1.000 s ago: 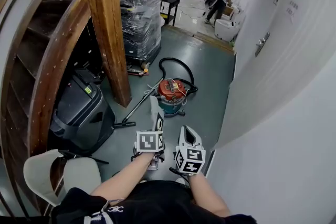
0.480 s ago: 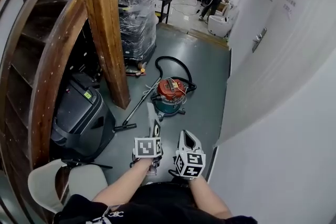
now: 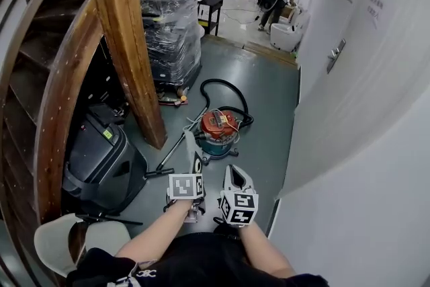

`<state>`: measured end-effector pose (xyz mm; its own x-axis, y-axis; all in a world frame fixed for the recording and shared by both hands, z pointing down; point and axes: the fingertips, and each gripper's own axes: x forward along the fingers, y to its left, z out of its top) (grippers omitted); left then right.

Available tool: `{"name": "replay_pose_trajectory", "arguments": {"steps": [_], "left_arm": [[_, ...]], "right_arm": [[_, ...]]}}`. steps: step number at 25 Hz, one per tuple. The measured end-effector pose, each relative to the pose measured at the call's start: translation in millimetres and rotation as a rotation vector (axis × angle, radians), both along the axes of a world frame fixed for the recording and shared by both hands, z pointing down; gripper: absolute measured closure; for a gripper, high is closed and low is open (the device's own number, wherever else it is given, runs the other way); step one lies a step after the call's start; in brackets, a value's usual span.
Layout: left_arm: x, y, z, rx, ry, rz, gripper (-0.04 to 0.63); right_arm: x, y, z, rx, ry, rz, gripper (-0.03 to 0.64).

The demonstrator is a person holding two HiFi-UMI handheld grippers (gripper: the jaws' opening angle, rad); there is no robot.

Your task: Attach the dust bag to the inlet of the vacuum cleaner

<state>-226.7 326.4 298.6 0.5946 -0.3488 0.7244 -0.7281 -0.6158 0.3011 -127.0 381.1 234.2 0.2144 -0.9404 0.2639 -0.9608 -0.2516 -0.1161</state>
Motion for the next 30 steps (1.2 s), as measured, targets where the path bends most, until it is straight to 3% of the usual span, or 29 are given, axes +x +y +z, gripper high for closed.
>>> {"name": "replay_pose_trajectory", "arguments": {"steps": [14, 30], "left_arm": [[139.9, -64.1, -21.3, 0.028, -0.009, -0.059, 0.571], [197.3, -99.0, -4.3, -0.012, -0.014, -0.132, 0.571]], "right_arm": [[149.4, -62.0, -14.0, 0.033, -0.020, -0.032, 0.618], [211.2, -109.9, 9.7, -0.035, -0.019, -0.098, 0.618]]}}
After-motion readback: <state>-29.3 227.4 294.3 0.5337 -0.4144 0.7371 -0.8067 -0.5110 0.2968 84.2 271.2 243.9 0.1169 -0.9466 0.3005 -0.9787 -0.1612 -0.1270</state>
